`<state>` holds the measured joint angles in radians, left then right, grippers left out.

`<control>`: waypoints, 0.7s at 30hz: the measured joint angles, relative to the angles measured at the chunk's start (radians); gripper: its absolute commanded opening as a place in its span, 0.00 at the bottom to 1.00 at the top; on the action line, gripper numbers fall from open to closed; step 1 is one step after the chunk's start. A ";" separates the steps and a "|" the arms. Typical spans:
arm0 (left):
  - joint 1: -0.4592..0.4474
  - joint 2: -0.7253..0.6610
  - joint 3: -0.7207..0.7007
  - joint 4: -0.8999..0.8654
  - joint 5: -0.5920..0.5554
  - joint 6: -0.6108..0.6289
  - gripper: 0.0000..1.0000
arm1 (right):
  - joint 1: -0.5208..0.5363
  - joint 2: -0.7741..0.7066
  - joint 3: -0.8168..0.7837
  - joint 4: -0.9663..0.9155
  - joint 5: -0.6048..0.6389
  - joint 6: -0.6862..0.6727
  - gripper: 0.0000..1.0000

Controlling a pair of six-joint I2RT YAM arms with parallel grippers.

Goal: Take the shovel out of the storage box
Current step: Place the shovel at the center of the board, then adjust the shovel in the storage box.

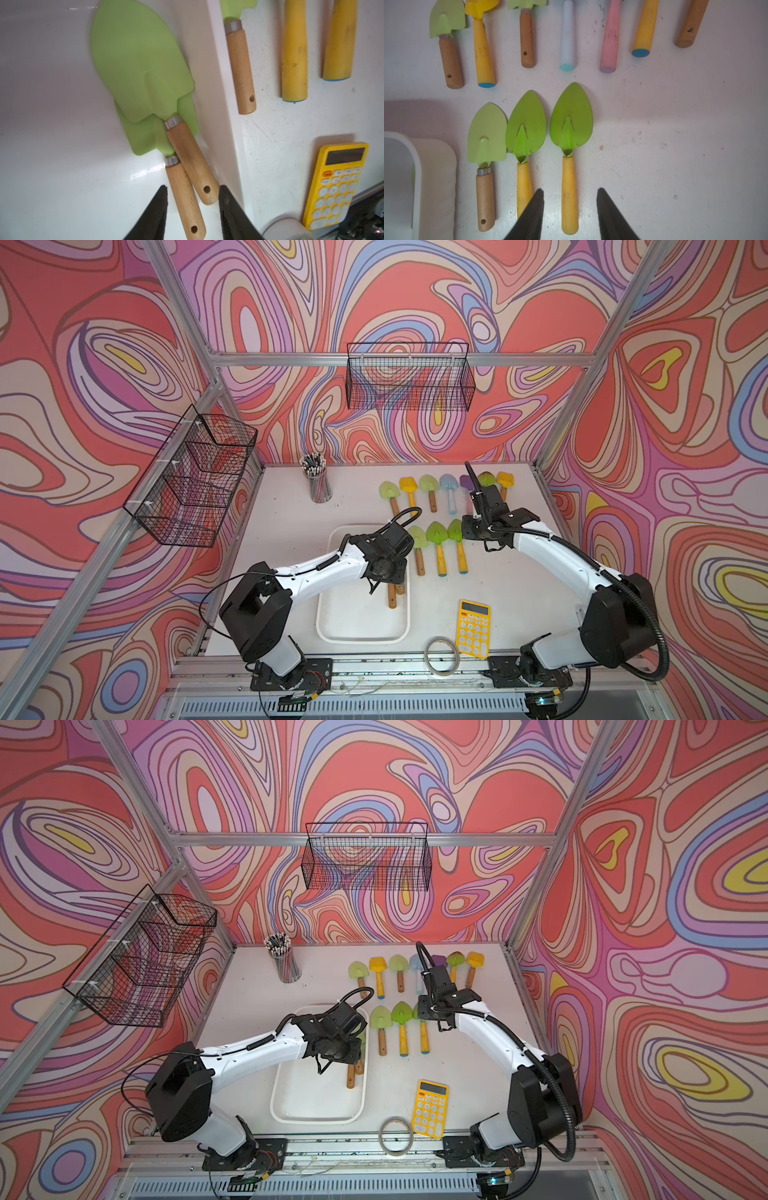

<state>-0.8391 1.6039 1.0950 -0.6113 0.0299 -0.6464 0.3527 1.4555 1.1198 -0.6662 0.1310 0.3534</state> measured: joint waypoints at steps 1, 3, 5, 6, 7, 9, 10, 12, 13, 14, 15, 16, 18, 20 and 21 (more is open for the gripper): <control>-0.003 0.010 0.004 -0.010 -0.009 0.000 0.46 | 0.000 -0.003 0.000 -0.002 0.000 0.000 0.44; -0.005 0.031 0.012 -0.023 -0.026 0.000 0.46 | 0.000 -0.009 0.000 -0.003 0.000 0.000 0.44; -0.006 0.051 0.015 -0.029 -0.039 0.000 0.46 | 0.000 -0.014 0.000 -0.005 0.000 0.000 0.44; -0.006 0.059 0.015 -0.029 -0.042 0.000 0.46 | 0.000 -0.016 0.000 -0.005 0.000 0.000 0.44; -0.006 0.063 0.015 -0.028 -0.042 0.000 0.46 | 0.000 -0.018 0.000 -0.006 -0.001 0.000 0.45; -0.008 0.067 0.015 -0.026 -0.042 0.000 0.46 | 0.000 -0.024 -0.004 -0.006 -0.001 0.000 0.45; -0.010 0.068 0.015 -0.025 -0.042 0.000 0.46 | 0.000 -0.027 -0.007 -0.006 -0.001 0.000 0.45; -0.013 0.074 0.017 -0.023 -0.042 0.000 0.46 | 0.000 -0.031 -0.011 -0.006 -0.004 0.000 0.45; -0.013 0.079 0.017 -0.019 -0.042 -0.001 0.46 | 0.000 -0.032 -0.014 -0.006 -0.006 0.000 0.45; -0.013 0.082 0.017 -0.018 -0.042 -0.002 0.46 | 0.000 -0.033 -0.019 -0.006 -0.008 0.000 0.45; -0.013 0.085 0.017 -0.016 -0.042 -0.002 0.46 | 0.000 -0.034 -0.024 -0.006 -0.010 0.000 0.45; -0.013 0.087 0.017 -0.010 -0.042 -0.004 0.46 | 0.000 -0.034 -0.029 -0.006 -0.013 0.000 0.45; -0.013 0.093 0.017 -0.002 -0.041 -0.007 0.46 | 0.000 -0.034 -0.041 -0.003 -0.018 0.001 0.45; -0.013 0.105 0.017 0.006 -0.039 -0.011 0.46 | 0.000 -0.034 -0.051 -0.002 -0.023 0.003 0.45; -0.013 0.110 0.017 0.009 -0.039 -0.012 0.46 | 0.000 -0.034 -0.056 -0.002 -0.026 0.004 0.45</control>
<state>-0.8524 1.7142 1.1118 -0.6022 -0.0086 -0.6586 0.3527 1.4220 1.0641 -0.6678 0.1055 0.3576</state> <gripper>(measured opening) 0.461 0.449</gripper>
